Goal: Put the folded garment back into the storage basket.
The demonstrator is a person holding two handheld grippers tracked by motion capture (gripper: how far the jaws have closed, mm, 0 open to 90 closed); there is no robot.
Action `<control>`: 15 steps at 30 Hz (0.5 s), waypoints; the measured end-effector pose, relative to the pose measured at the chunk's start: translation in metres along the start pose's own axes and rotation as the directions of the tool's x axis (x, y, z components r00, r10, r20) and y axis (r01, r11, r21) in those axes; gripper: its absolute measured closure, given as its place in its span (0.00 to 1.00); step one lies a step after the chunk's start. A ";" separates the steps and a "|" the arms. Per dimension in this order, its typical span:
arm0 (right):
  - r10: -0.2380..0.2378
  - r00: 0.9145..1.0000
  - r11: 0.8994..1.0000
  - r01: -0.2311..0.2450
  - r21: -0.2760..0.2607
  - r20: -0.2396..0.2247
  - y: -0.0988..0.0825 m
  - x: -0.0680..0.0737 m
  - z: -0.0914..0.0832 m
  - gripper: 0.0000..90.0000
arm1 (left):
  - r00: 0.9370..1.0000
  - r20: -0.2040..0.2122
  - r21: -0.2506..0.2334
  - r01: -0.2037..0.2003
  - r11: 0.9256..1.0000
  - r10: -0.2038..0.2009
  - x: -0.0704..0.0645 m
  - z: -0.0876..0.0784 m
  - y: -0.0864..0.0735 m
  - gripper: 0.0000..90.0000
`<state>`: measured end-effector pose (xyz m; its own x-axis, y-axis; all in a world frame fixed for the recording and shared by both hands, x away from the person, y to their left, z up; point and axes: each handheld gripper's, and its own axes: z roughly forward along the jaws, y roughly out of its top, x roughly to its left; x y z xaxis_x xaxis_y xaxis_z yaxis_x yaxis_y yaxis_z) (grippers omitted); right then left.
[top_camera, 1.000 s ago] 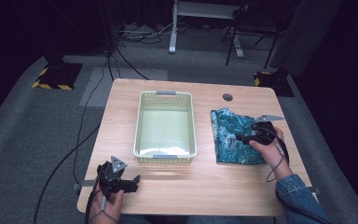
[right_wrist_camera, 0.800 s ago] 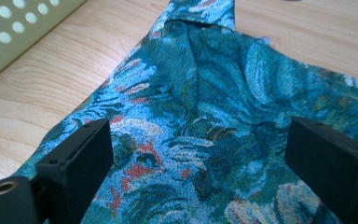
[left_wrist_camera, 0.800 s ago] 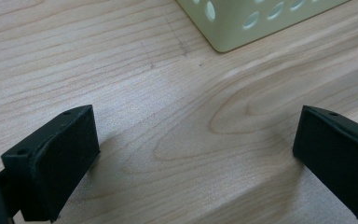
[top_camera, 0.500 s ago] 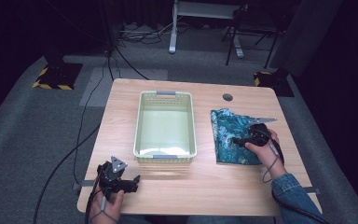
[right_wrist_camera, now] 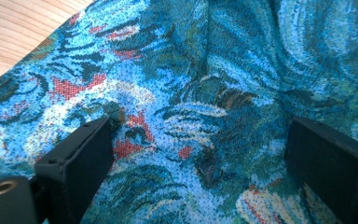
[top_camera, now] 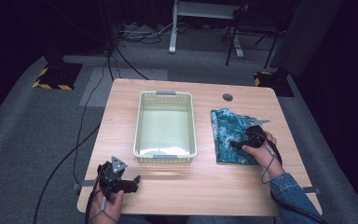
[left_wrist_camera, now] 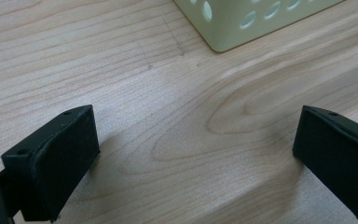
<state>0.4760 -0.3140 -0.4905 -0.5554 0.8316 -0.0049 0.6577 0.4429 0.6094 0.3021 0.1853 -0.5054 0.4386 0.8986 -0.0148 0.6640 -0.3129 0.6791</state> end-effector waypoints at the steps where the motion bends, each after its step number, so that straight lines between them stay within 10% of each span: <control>1: 0.000 1.000 1.000 0.000 0.002 0.000 0.000 0.000 0.000 0.09 | 1.000 0.000 0.000 0.000 1.000 0.000 0.000 0.000 0.000 0.00; 15: -0.001 1.000 1.000 0.001 -0.008 -0.001 -0.001 0.001 0.000 0.12 | 1.000 0.003 0.002 0.000 1.000 0.000 -0.001 0.000 0.000 0.00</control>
<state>0.4745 -0.3141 -0.4909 -0.5561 0.8311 -0.0047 0.6532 0.4405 0.6158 0.3015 0.1849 -0.5054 0.4400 0.8979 -0.0169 0.6651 -0.3132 0.6779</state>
